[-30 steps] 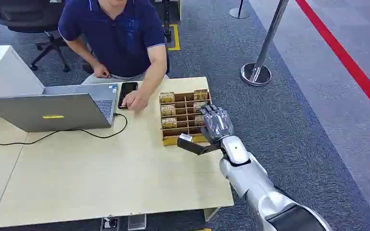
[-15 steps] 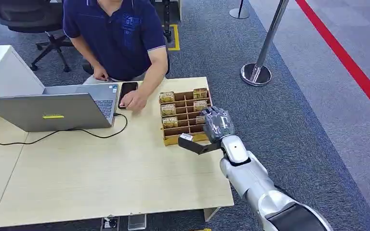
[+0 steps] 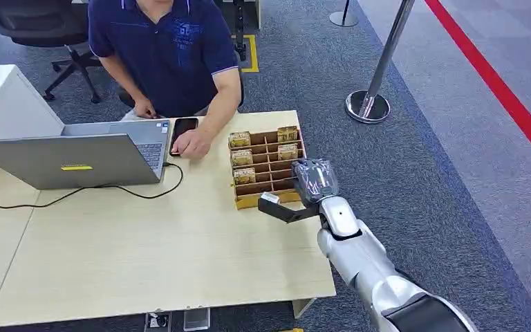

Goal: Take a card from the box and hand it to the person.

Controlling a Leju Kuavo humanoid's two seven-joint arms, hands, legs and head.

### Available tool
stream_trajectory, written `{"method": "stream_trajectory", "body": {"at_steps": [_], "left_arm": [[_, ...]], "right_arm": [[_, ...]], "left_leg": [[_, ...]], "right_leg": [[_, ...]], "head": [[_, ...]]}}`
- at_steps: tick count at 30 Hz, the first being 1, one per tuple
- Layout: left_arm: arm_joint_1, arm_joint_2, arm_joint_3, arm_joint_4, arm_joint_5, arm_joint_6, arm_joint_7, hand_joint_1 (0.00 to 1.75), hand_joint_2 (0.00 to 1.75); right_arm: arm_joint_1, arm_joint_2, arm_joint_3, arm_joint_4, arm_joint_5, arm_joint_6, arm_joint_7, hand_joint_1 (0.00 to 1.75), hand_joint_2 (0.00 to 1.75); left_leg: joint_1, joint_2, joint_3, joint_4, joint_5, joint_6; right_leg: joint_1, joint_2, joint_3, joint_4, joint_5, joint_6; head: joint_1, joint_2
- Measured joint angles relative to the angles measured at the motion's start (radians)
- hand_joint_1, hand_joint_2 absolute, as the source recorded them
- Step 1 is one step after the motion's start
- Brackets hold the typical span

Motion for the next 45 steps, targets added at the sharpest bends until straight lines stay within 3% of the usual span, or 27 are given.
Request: {"method": "stream_trajectory", "body": {"at_steps": [2,3,10,27,36,45], "left_arm": [[0.0,0.0,0.0,0.0,0.0,0.001,-0.011,0.0,1.75],[0.0,0.0,0.0,0.0,0.0,0.002,-0.014,0.0,1.75],[-0.002,0.0,0.0,0.0,-0.009,0.011,-0.016,0.0,1.75],[-0.016,-0.002,0.004,0.0,-0.012,0.043,0.008,0.0,1.75],[-0.017,-0.003,0.02,0.0,-0.026,0.043,0.008,0.0,1.75],[-0.018,-0.003,0.026,0.0,-0.047,0.042,0.002,0.0,1.75]], "right_arm": [[0.004,0.0,-0.008,-0.003,-0.014,-0.014,-0.015,1.62,1.75],[0.007,0.0,-0.011,-0.007,-0.021,-0.023,-0.024,1.75,1.75],[0.027,0.0,-0.037,-0.03,-0.064,-0.058,-0.07,1.75,1.75],[0.029,0.001,-0.056,-0.032,-0.109,-0.059,-0.113,1.75,1.75],[0.031,0.004,-0.071,-0.067,-0.234,-0.086,-0.201,1.75,1.75],[0.051,0.005,-0.097,-0.209,-0.371,-0.1,-0.269,1.75,1.75]], "left_leg": [[0.0,0.0,0.0,0.0,0.0,0.0],[0.0,0.0,0.0,0.0,0.0,0.0],[0.0,0.0,0.0,0.0,0.0,0.0],[0.0,0.0,0.0,0.0,0.0,0.0],[0.0,0.0,0.0,0.0,0.0,0.0],[0.0,0.0,-0.001,0.0,0.0,0.0]], "right_leg": [[0.0,0.0,0.0,0.0,0.0,0.0],[0.0,0.0,0.0,0.0,0.0,0.0],[0.0,0.0,0.0,0.0,0.0,0.0],[0.0,0.0,0.0,0.0,0.0,0.0],[0.0,0.0,0.0,0.0,0.0,0.0],[0.0,0.0,0.0,0.0,0.0,0.0]], "head": [[-0.001,0.0],[0.0,0.0],[-0.001,0.0],[-0.001,0.0],[-0.001,0.0],[-0.001,0.0]]}}
